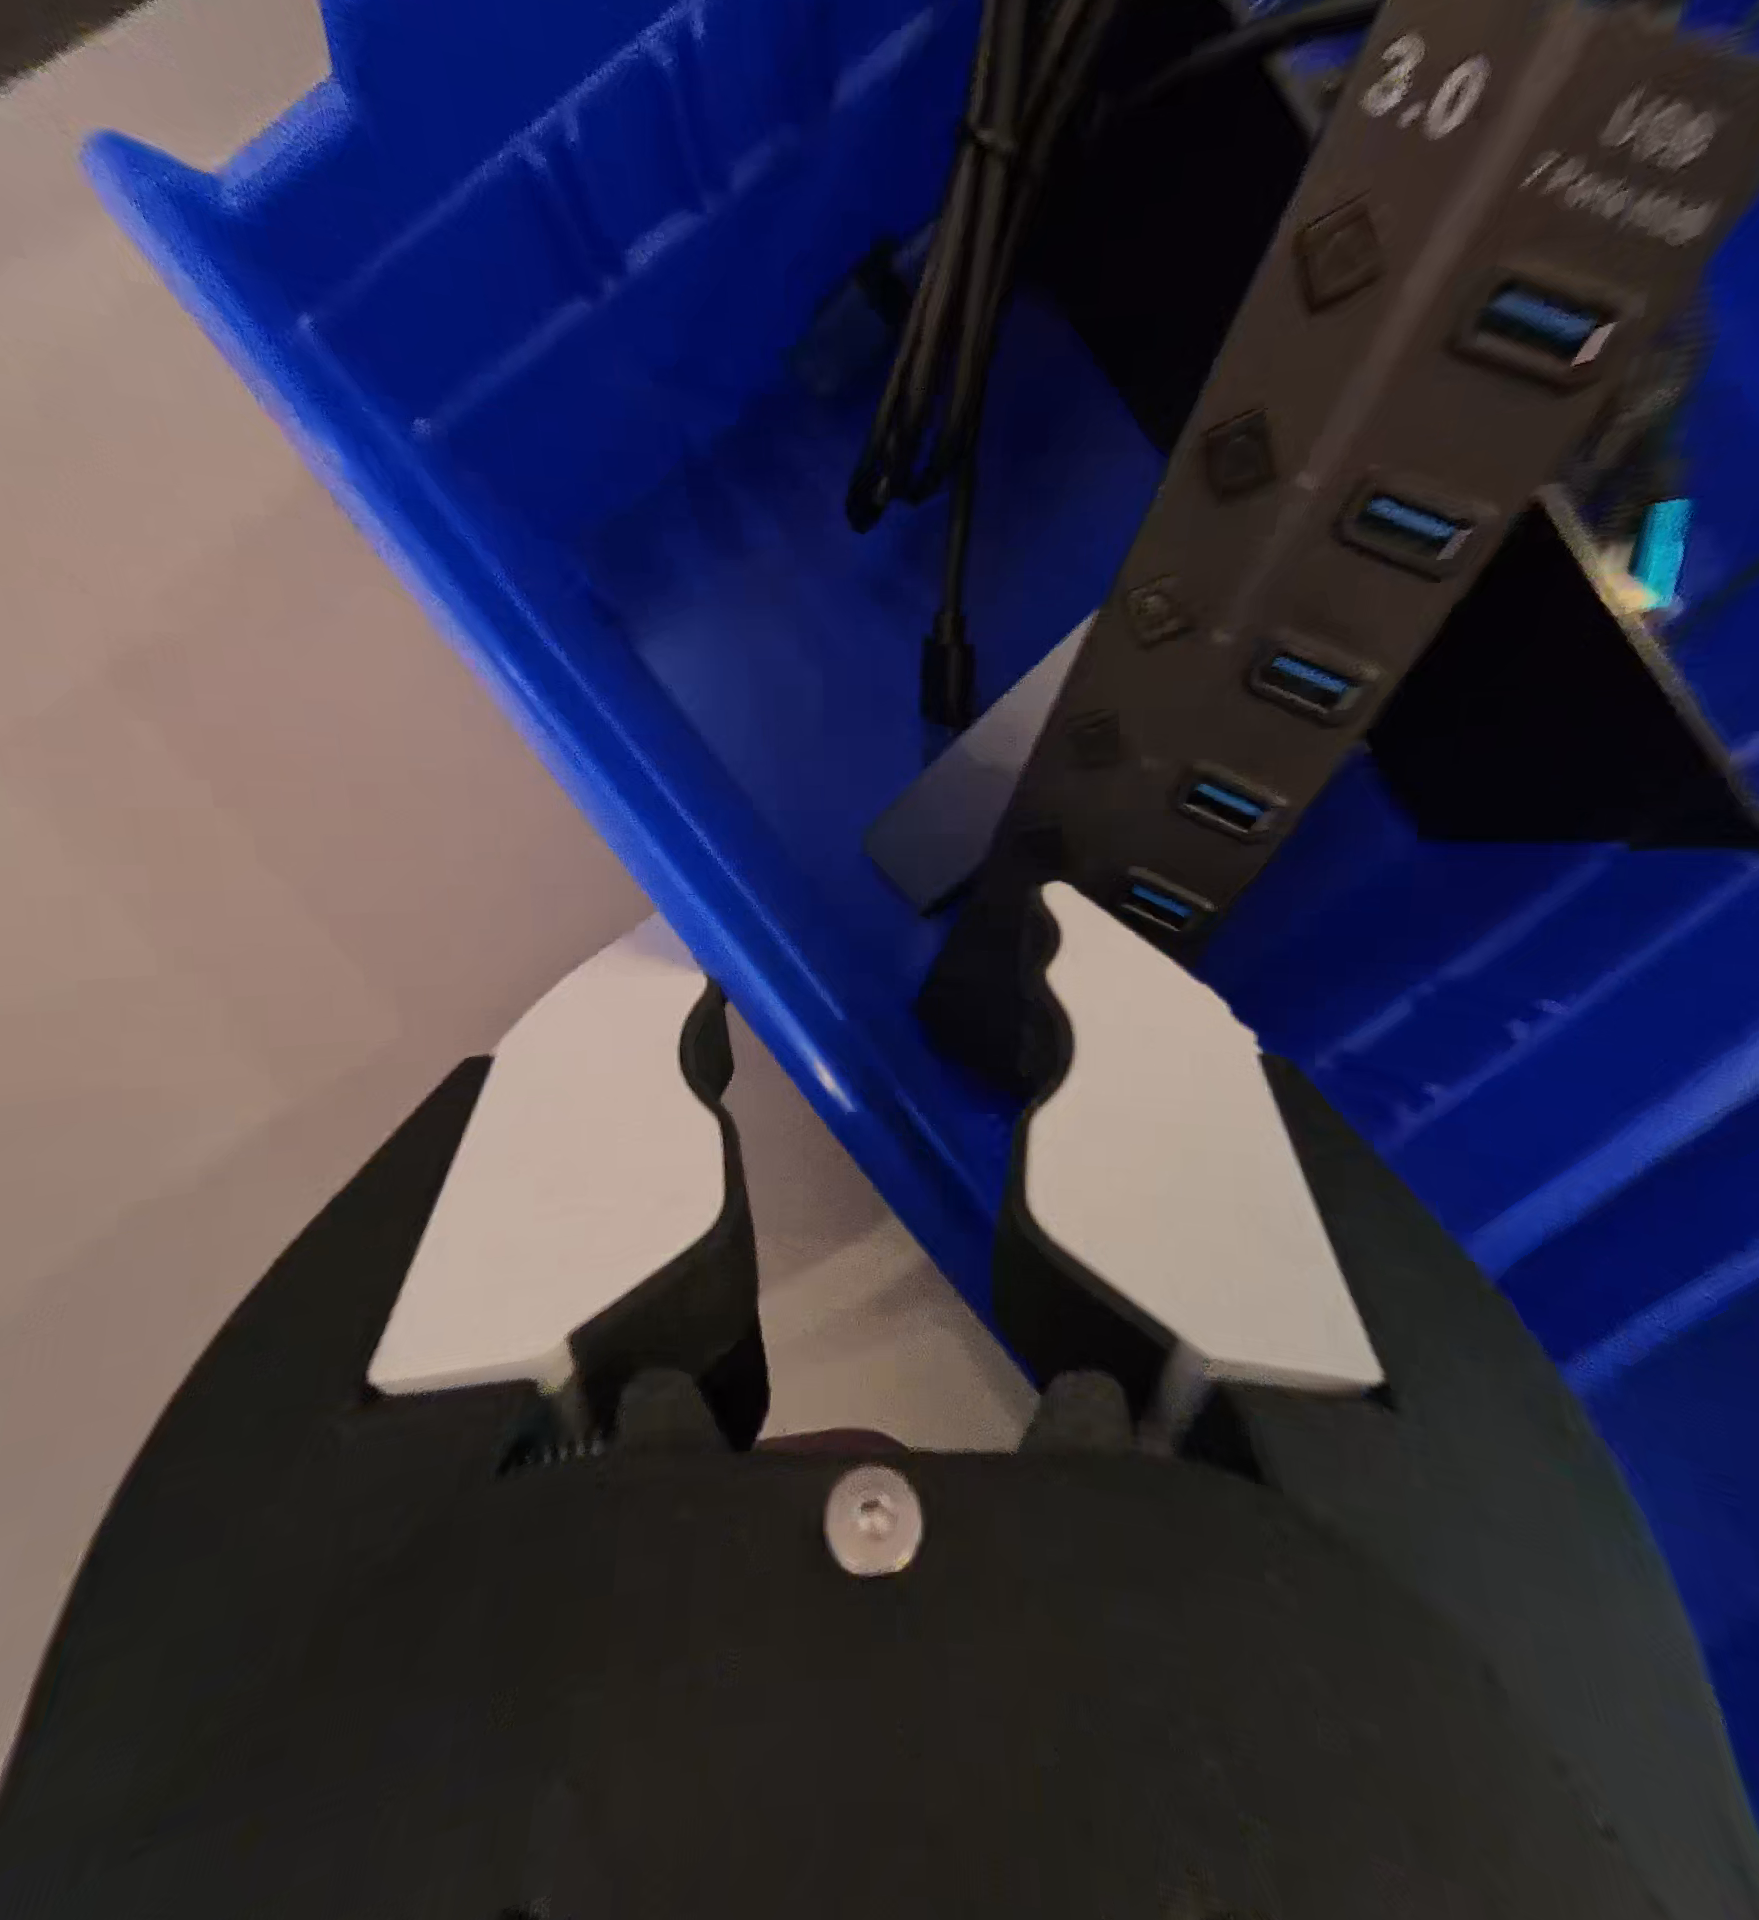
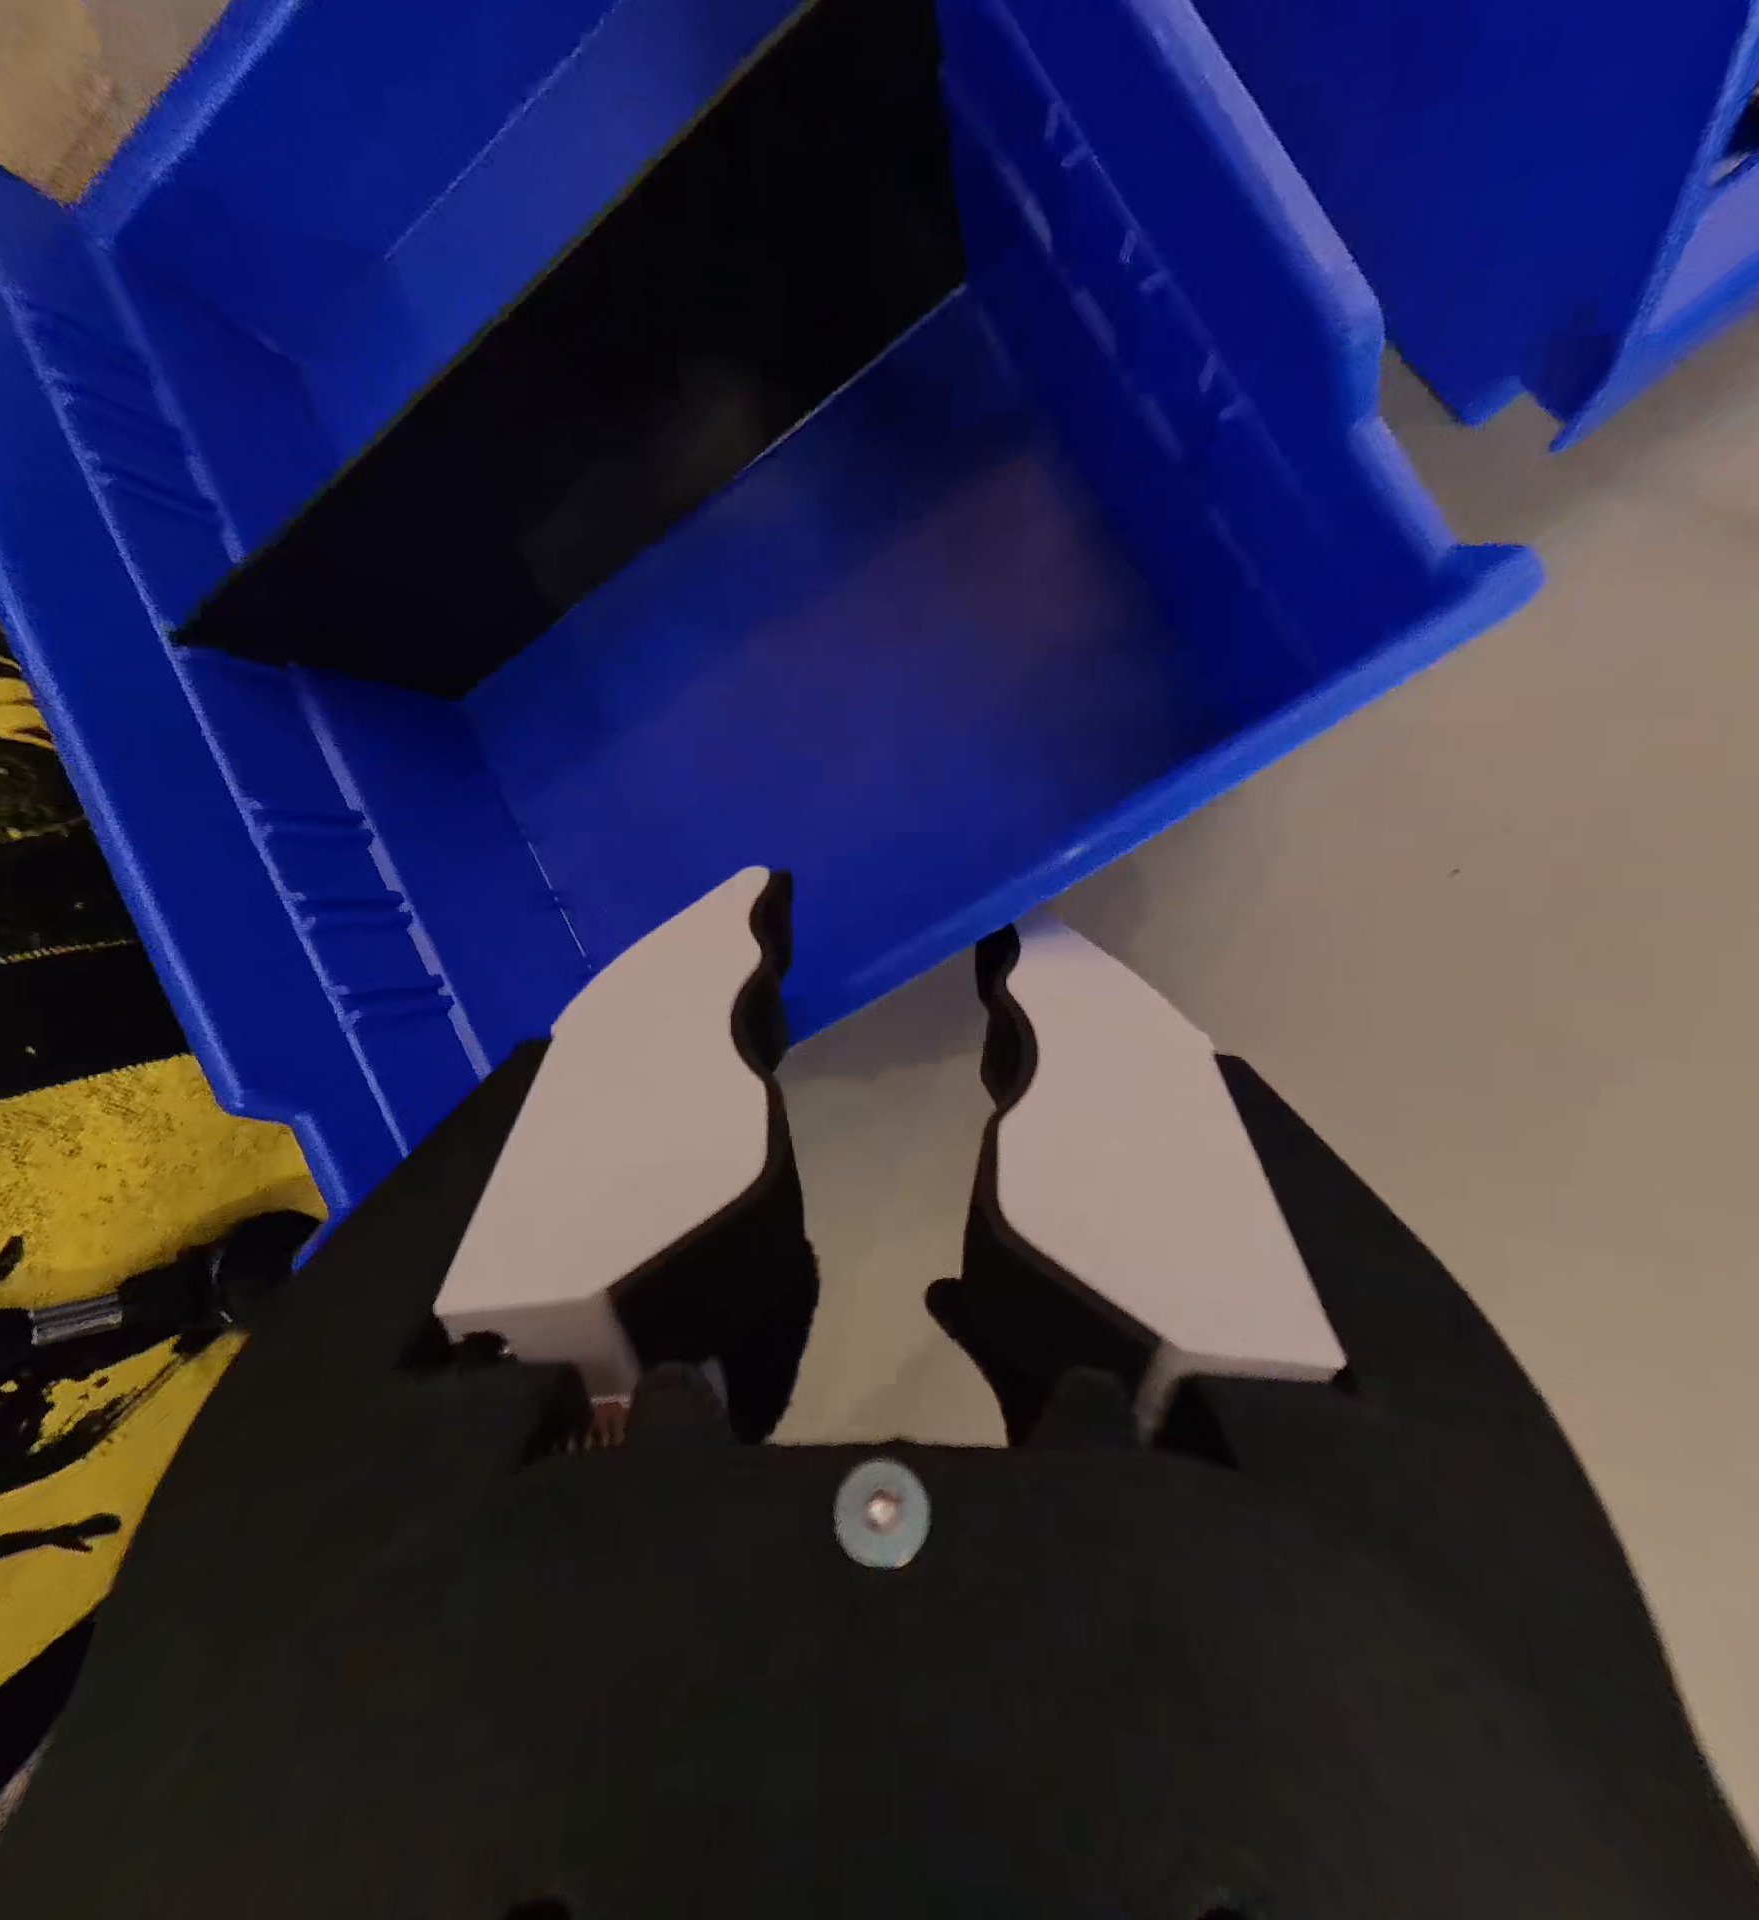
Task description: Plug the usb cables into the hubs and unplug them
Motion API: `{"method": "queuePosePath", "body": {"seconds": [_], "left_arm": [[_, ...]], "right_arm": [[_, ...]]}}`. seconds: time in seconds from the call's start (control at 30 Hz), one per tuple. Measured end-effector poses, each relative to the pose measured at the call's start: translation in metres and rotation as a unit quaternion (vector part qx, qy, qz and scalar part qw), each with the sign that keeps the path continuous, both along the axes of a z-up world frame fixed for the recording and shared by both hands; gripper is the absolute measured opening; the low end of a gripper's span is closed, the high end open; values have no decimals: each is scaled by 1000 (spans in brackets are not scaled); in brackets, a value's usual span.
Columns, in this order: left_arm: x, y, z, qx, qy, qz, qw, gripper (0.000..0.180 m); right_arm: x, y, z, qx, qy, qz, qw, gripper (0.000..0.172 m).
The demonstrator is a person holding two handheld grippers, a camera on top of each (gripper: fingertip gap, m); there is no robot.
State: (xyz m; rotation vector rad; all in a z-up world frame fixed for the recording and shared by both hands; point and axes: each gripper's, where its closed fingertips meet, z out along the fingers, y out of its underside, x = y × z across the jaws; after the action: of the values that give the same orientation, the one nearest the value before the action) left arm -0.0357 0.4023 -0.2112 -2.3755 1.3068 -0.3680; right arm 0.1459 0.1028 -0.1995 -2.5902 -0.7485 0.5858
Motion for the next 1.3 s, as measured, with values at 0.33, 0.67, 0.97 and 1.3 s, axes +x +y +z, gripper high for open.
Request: {"method": "queuePosePath", "body": {"seconds": [0.33,0.67,0.97,1.3], "left_arm": [[-48,59,-7,10,63,2,998,10],[-113,152,-9,29,222,-113,968,21],[-107,246,-9,94,306,-170,932,30],[-71,324,-10,161,354,-232,892,40]], "right_arm": [[87,0,-1,-23,-111,-9,993,12],[257,49,-2,-89,-222,-10,971,6],[328,153,-2,-93,-317,33,943,12],[398,253,-4,-73,-446,62,890,21]]}}
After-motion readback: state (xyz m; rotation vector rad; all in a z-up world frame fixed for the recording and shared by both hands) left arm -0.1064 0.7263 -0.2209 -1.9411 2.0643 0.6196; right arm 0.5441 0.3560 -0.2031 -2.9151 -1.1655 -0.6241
